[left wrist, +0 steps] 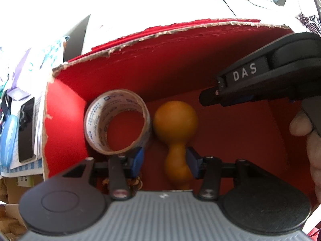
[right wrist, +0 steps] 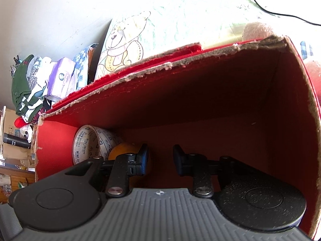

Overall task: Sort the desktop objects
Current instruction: 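Withdraw the right gripper up out of the red box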

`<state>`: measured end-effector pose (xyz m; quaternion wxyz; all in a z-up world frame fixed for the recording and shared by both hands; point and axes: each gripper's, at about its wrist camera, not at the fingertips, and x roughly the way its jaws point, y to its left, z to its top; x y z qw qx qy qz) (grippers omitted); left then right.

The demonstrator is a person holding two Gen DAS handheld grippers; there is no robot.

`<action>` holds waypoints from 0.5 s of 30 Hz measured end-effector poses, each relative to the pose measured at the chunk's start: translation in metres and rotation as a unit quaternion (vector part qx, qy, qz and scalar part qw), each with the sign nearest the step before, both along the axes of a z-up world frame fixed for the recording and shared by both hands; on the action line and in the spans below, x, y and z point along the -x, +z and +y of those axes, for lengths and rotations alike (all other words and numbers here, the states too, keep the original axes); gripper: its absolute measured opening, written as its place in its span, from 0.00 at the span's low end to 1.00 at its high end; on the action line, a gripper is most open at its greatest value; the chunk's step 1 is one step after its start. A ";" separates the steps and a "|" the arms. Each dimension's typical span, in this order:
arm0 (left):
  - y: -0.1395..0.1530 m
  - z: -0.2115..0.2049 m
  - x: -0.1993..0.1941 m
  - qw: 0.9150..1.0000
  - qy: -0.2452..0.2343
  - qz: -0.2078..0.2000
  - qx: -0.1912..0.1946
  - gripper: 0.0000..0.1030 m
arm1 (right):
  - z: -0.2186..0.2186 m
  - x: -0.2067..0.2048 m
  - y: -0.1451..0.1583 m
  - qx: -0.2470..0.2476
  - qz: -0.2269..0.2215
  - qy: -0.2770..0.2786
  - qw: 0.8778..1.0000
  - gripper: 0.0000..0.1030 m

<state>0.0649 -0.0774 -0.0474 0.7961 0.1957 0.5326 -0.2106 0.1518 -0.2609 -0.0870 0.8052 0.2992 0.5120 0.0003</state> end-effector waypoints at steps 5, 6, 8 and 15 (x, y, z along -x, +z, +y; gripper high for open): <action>0.002 -0.005 0.013 1.000 0.003 0.001 0.001 0.50 | 0.000 -0.001 0.000 -0.002 -0.006 -0.001 1.000 0.30; 0.002 0.000 0.013 1.000 0.003 0.001 0.001 0.50 | 0.000 -0.001 0.000 -0.004 -0.006 -0.001 1.000 0.30; 0.002 -0.001 0.014 1.000 0.003 0.002 0.001 0.50 | 0.001 -0.002 -0.001 -0.004 -0.005 -0.002 1.000 0.30; 0.005 0.004 -0.006 1.000 0.001 0.004 0.000 0.50 | 0.009 -0.008 -0.003 -0.002 -0.006 -0.006 1.000 0.30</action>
